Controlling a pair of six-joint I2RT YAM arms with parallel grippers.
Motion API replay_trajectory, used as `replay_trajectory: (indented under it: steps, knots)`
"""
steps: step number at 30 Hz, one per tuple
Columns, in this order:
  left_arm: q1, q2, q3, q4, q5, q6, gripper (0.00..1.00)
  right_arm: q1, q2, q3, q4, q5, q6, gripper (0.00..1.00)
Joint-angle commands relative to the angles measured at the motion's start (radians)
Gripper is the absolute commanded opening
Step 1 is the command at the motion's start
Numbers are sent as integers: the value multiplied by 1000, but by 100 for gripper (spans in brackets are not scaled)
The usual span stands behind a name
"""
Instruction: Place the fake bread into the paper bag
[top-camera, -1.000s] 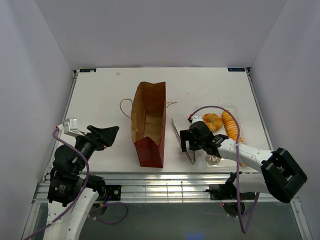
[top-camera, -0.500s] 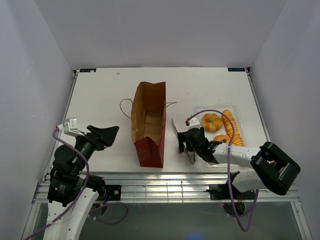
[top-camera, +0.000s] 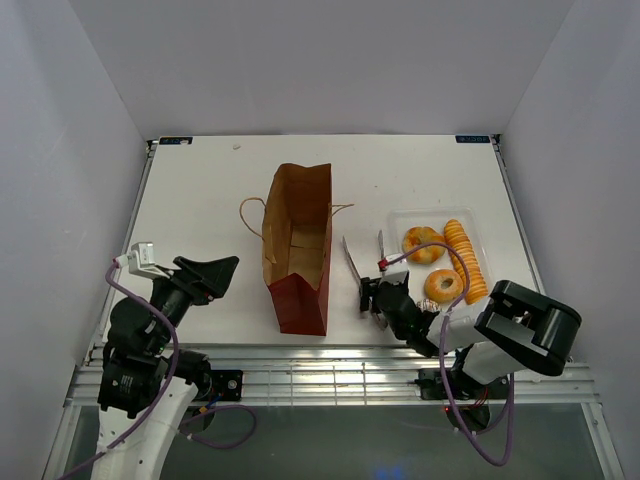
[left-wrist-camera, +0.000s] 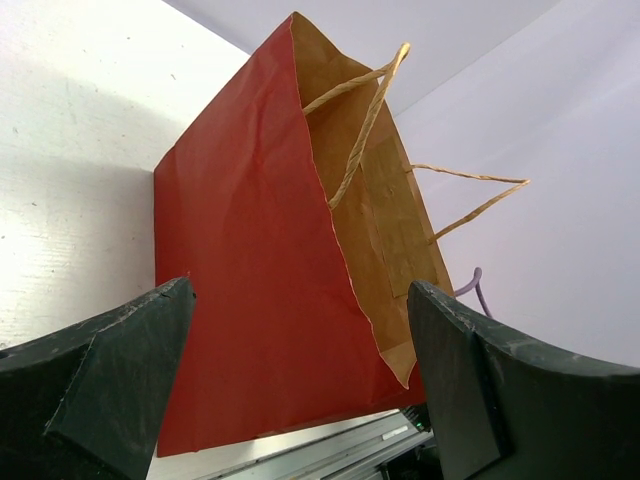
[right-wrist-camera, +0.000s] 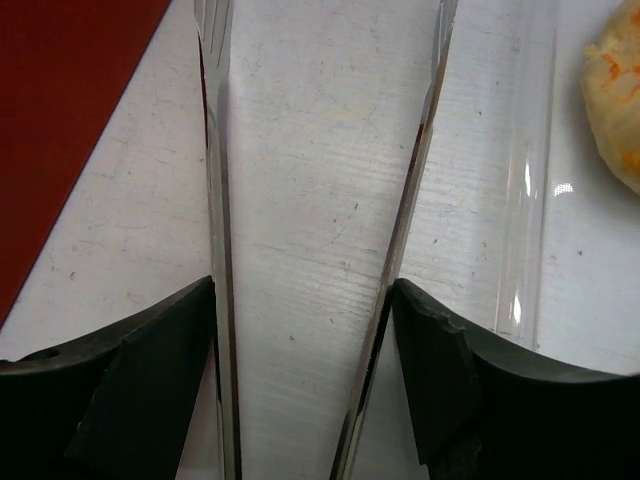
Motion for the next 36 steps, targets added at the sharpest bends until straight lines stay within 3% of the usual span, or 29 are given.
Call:
replay_trajectory:
  steps: [1,5,10,14,22,29,36]
  knots:
    - [-1,-7,-11,9,11,-8,98,48,106,-97,118,11,51,74]
    - [-3,-7,-25,14,14,-15,98,86,209,-141,269,28,56,59]
    - [-1,-7,-31,14,19,-23,98,98,163,-161,297,46,54,50]
    - [-1,-10,-31,15,20,-28,97,100,8,-115,121,65,34,47]
    - [-1,-11,-34,21,28,-37,97,59,-343,169,-485,-3,-56,45]
    - [-1,-11,-28,25,45,-37,96,-141,-490,387,-880,-182,-110,47]
    - [-1,-3,-22,18,71,-20,96,-330,-567,645,-1312,-202,-153,47]
